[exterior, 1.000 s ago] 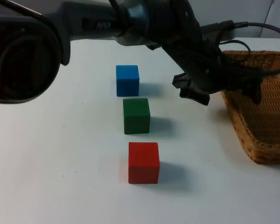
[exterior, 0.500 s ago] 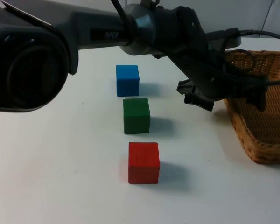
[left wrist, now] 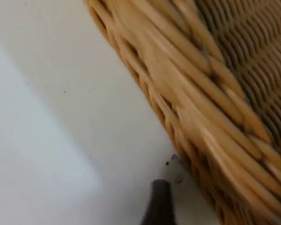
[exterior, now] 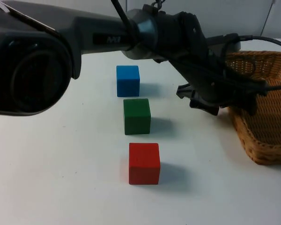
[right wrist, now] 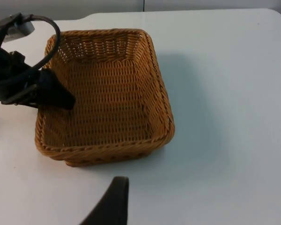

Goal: Pick up the basket with the left hand and place the blue cube into the basket with the right hand.

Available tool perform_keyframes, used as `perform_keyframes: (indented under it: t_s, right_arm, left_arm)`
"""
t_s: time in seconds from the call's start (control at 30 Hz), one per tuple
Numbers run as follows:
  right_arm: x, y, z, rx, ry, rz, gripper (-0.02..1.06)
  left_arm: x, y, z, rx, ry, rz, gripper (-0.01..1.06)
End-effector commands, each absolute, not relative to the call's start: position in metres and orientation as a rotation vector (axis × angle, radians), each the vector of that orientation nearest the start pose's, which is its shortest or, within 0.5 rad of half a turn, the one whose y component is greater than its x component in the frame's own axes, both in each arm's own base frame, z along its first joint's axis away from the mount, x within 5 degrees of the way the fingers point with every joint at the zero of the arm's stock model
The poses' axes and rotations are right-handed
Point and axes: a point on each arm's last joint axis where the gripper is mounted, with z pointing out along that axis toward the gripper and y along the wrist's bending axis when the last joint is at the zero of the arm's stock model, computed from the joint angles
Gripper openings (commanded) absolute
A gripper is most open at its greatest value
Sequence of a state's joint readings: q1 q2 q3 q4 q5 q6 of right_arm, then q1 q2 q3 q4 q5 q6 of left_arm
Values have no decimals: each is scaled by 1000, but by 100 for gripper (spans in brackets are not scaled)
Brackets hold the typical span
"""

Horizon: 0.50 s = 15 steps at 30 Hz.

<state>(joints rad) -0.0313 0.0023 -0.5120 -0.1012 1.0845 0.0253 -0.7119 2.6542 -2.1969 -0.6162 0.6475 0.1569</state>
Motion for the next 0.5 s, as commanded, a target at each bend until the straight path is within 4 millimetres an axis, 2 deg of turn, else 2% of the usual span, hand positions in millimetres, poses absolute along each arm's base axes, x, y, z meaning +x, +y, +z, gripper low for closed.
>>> perform_keyframes:
  t_s: [0.0, 0.07, 0.1, 0.13, 0.2, 0.47]
  right_arm:
    - [-7, -8, 278, 76, 2049, -133, 104]
    - [-7, -8, 278, 78, 2049, -132, 104]
    - [-7, -8, 278, 78, 2049, -132, 104]
    - [-7, -8, 278, 78, 2049, -134, 104]
    - [-7, -9, 278, 83, 2048, -134, 104]
    - [-7, -10, 278, 102, 2046, -150, 104]
  left_arm:
    - [402, -395, 85, 619, 2543, -863, 48]
    - [403, -395, 86, 611, 2533, -864, 30]
    - [403, -395, 86, 611, 2533, -864, 30]
    - [403, -395, 86, 608, 2532, -866, 23]
    - [404, -395, 86, 558, 2539, -879, 17]
    - [406, -396, 90, 445, 2556, -908, 15]
